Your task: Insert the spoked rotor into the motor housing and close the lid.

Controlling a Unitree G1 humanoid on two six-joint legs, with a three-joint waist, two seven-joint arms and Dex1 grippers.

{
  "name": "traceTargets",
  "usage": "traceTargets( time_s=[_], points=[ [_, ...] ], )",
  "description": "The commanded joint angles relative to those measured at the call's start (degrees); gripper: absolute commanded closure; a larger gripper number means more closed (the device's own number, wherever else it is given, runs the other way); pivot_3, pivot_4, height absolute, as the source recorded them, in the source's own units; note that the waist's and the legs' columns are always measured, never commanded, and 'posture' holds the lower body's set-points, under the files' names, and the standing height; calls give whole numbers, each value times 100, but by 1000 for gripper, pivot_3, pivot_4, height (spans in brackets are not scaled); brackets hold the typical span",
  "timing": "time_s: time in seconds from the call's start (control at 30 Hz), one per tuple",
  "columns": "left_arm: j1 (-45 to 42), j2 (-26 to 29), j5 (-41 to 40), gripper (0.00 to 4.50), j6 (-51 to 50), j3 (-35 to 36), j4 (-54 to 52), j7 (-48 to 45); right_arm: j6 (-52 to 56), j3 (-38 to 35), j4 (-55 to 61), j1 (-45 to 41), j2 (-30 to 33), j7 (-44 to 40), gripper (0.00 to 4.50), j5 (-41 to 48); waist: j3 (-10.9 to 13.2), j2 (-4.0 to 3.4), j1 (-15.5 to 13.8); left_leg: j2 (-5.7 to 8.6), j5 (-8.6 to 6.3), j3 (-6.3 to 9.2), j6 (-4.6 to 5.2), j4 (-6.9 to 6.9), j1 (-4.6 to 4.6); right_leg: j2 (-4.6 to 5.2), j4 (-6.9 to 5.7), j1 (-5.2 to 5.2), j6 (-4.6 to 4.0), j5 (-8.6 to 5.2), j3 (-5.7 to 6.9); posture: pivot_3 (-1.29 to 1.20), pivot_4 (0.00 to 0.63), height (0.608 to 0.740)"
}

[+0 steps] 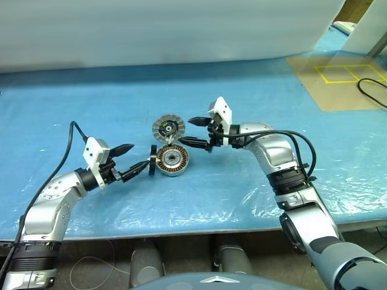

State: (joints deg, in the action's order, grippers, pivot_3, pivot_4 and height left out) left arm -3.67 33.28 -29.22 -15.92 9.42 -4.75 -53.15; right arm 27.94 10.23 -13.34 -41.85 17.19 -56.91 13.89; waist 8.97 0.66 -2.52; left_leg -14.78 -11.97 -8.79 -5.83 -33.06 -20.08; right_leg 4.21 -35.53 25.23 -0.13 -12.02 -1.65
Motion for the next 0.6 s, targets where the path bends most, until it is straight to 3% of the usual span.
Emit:
traceTargets(
  time_s=[0.03,0.6],
  points=[
    [4,91,-1,0,79,21,-43,-161,-124,-142,18,-79,65,-60,47,115,0,0,-1,0,0,0,0,0,0,0,0,0,0,0,0,0,150,740],
    [-493,320,457,0,409,-249,608,-712,-203,-128,6,-1,170,-34,47,82,0,0,-5,0,0,0,0,0,0,0,-2,0,0,0,0,0,150,740]
  ],
)
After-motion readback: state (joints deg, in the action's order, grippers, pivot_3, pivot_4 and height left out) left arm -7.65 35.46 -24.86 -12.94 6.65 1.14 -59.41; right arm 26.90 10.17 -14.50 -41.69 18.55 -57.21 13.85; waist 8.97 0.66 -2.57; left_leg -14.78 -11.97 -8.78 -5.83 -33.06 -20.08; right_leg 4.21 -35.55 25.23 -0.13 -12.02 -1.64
